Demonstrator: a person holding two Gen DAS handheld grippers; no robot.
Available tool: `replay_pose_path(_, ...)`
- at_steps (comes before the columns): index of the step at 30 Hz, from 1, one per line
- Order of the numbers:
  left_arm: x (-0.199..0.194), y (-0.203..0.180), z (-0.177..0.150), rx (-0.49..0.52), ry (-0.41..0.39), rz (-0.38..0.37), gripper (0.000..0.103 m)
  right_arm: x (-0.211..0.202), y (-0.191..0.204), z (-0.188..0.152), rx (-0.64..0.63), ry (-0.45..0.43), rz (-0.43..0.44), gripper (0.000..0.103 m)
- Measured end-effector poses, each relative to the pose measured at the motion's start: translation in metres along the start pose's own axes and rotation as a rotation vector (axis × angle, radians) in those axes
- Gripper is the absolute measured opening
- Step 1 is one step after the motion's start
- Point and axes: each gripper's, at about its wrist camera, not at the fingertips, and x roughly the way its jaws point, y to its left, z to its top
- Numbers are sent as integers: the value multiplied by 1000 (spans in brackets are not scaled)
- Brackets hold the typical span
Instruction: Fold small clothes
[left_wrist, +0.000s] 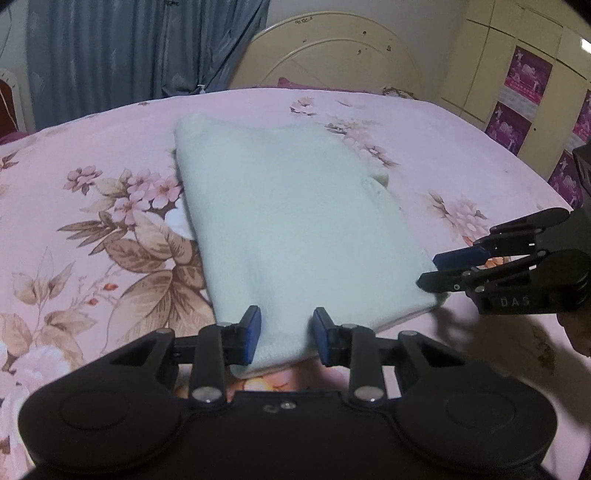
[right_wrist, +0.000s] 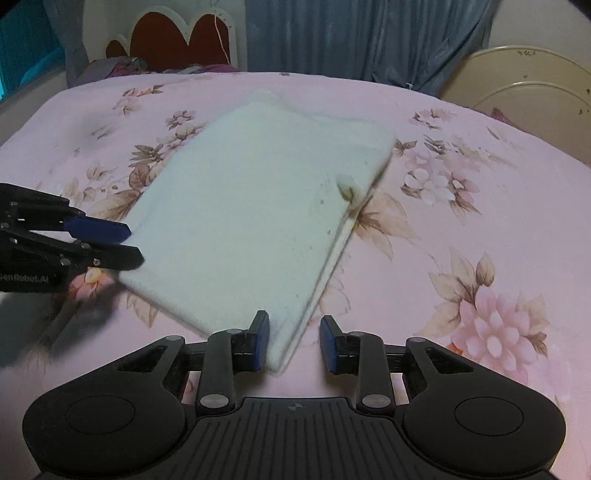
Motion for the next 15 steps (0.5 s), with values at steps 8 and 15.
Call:
replay_pose_path(8,-18,32,34,-107,-129,41,74,-29,-37,23,140,-199,4,74)
replay_pose_path(15,37,83,67,-389,-75,-79,69,30,-107,53,553,-151,203,73)
